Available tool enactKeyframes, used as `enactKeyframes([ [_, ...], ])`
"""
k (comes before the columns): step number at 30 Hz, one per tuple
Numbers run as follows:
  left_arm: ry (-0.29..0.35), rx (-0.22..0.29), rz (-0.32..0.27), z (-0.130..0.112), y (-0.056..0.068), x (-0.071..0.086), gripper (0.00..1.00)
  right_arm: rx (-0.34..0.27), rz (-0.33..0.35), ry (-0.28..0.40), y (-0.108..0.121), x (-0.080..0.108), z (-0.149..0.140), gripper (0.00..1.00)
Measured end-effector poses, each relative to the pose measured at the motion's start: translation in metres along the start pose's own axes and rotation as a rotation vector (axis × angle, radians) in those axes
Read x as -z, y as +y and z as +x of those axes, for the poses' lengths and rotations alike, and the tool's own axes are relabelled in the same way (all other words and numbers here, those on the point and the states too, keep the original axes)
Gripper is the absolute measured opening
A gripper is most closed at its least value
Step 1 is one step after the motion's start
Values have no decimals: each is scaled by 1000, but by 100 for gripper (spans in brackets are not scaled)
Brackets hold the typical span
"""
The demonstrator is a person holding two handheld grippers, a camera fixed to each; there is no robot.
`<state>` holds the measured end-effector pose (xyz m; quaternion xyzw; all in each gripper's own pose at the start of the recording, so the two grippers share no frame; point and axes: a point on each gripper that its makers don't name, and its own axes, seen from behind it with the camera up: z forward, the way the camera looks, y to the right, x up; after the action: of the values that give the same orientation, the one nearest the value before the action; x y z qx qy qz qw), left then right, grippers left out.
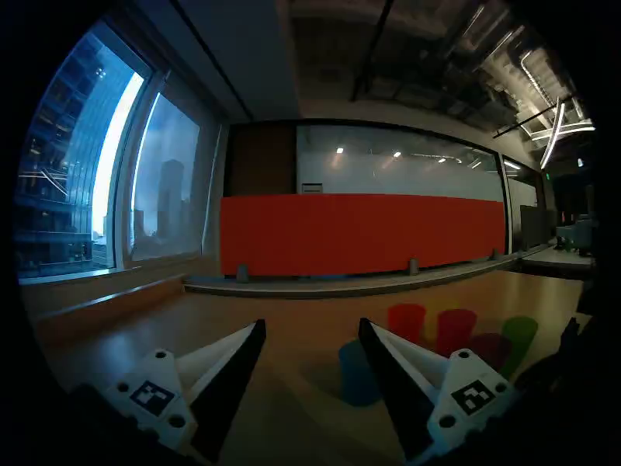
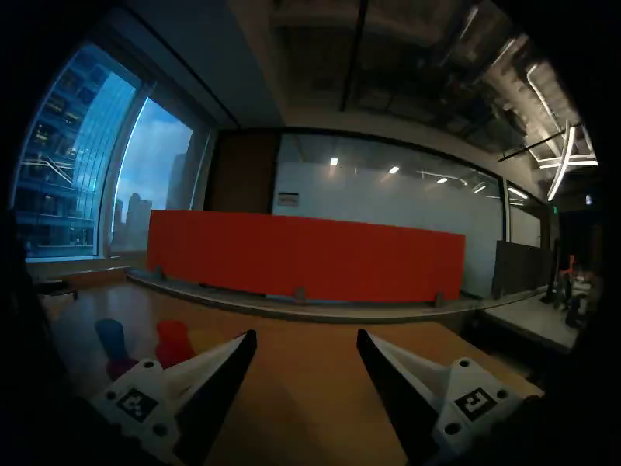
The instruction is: Pour water
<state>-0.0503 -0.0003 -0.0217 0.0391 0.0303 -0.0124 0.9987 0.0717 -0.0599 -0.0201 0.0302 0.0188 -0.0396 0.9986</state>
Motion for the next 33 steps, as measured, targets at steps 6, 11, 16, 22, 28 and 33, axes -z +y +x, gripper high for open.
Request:
enactKeyframes([
  [6, -6, -5, 6, -6, -1, -2, 88, 5, 5, -3, -2, 0, 0, 100],
  [11, -17, 11, 0, -10, 0, -2, 88, 13, 2, -8, -1, 0, -1, 100],
  [16, -25, 11, 2, -11, -1, -1, 88, 9, 4, -9, -2, 1, -2, 100],
  [22, -40, 11, 5, -15, -1, -3, 88, 9, 2, -11, 0, 2, -4, 100],
  [28, -43, 11, 1, -16, -1, -4, 88, 4, 1, -9, 2, 3, -3, 100],
  [33, -44, 10, 0, -17, 0, -5, 88, 0, 1, -5, 3, 4, -2, 100],
])
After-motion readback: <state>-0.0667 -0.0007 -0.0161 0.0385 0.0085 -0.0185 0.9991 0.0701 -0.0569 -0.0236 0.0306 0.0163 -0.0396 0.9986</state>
